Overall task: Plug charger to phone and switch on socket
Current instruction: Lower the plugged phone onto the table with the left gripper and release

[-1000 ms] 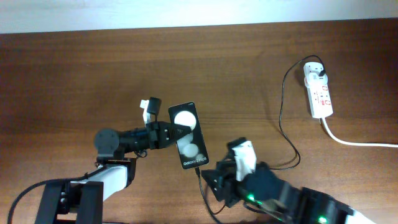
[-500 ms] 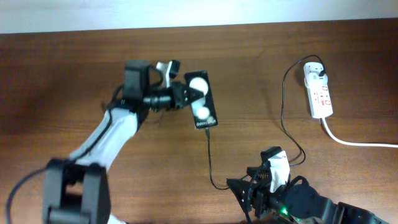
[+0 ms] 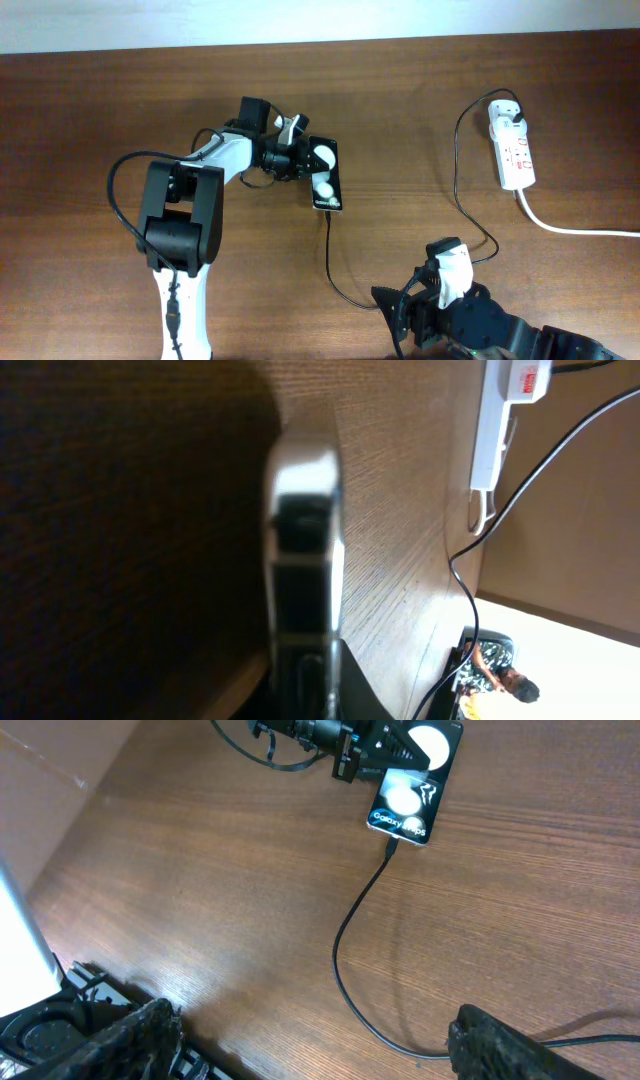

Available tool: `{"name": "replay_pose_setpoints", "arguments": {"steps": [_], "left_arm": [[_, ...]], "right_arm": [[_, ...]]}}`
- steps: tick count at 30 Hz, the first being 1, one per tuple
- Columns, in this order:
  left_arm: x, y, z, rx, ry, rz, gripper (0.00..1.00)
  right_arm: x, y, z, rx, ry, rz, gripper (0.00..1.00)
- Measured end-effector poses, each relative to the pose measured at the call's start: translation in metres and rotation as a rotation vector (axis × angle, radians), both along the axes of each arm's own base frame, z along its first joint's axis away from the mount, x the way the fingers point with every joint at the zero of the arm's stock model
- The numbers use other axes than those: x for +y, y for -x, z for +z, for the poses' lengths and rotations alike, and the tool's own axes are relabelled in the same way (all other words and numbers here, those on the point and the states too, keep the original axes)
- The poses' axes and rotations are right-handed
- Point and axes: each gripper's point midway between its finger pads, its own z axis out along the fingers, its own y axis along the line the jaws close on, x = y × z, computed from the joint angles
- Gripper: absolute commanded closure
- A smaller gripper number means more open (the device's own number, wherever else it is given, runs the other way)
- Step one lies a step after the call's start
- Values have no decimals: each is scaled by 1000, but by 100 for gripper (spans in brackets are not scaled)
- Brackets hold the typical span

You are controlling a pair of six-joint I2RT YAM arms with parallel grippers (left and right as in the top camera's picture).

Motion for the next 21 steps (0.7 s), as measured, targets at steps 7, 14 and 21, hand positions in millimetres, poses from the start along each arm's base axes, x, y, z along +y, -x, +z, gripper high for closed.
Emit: {"name": "replay_pose_setpoints", "arguments": {"steps": [7,14,21], "left_arm": [[6,-2,-7,3,-77,14,73],[8,-3,-3,-2,-144,21,54],[17,-11,0,-71,-325,48,32]], "right_arm": [[0,0,0,-1,0,-3,6],[-1,-1,0,-2,2,-5,0],[-1,-2,0,-6,3,-10,1]]}}
